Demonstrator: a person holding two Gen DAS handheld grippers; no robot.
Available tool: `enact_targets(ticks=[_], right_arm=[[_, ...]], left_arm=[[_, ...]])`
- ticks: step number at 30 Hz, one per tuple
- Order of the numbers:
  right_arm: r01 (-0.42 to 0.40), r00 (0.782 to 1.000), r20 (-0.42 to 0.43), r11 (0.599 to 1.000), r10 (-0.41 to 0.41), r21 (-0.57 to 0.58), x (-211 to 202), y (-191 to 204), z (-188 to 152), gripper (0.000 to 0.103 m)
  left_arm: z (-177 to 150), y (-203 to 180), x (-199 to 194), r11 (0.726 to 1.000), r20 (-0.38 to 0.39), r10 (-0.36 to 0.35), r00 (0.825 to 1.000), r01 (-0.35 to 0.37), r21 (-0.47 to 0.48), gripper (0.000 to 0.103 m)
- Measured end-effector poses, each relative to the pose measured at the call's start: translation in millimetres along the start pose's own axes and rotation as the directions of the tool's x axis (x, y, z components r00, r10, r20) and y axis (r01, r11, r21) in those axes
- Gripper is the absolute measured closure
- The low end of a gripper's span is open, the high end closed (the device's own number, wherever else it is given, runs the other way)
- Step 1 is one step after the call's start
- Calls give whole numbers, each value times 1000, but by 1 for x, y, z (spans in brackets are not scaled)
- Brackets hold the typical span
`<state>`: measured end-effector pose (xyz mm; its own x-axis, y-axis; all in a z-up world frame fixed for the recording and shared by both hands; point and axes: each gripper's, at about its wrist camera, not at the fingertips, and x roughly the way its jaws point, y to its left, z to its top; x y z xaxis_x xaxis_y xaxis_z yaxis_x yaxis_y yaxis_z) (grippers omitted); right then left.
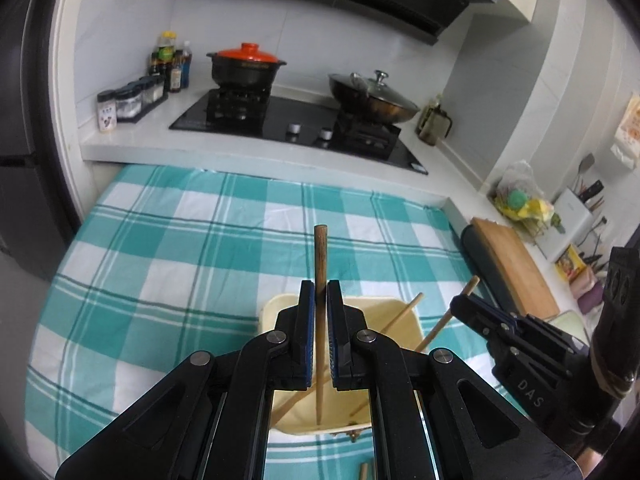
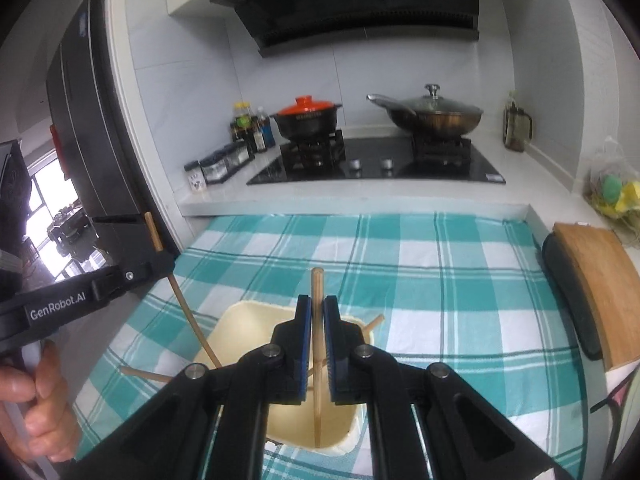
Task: Organize utensils
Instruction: 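Open the left tool into the holder while the right tool releases its chopstick, then move the left tool toward a steel spoon handle while the right tool approaches a chopstick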
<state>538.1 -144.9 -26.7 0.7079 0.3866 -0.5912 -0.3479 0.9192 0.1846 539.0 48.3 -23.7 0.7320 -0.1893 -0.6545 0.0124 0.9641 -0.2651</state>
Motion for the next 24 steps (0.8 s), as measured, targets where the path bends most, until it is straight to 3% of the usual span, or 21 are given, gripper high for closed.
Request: enact_targets(ticks=[2,6,8,10,14,18,24], right_arm=[[10,1000,-27,1000,-10,13,8,-2,-1,95],[24,1000,-13,1000,-24,20,-5,-1,7,92],[24,1000,11,1000,-24,13,-25,1,10,73],[20,999,49,1000,-21,7,-51,3,11,68],[13,998,64,999,-11,-31,-105,4,-7,68],[31,999,33,997,-29,-74,-150,-1,-49,68],[121,993,-2,986,-122,-112,-196,-14,-131,68]], left_arm=[[-1,0,-3,1000,-5,14,1000,-14,1,93],[-3,1,-41,1000,38,11,999,-12,29,54],[-8,0,-68,997,54,19,998,-23,70,50],[-18,2,-94,994,44,22,999,-27,109,48],[-59,14,-141,985,-3,18,1000,-17,174,37],[-120,26,-165,970,-70,59,996,-40,242,34],[-223,46,-170,972,-133,133,982,-103,212,34]])
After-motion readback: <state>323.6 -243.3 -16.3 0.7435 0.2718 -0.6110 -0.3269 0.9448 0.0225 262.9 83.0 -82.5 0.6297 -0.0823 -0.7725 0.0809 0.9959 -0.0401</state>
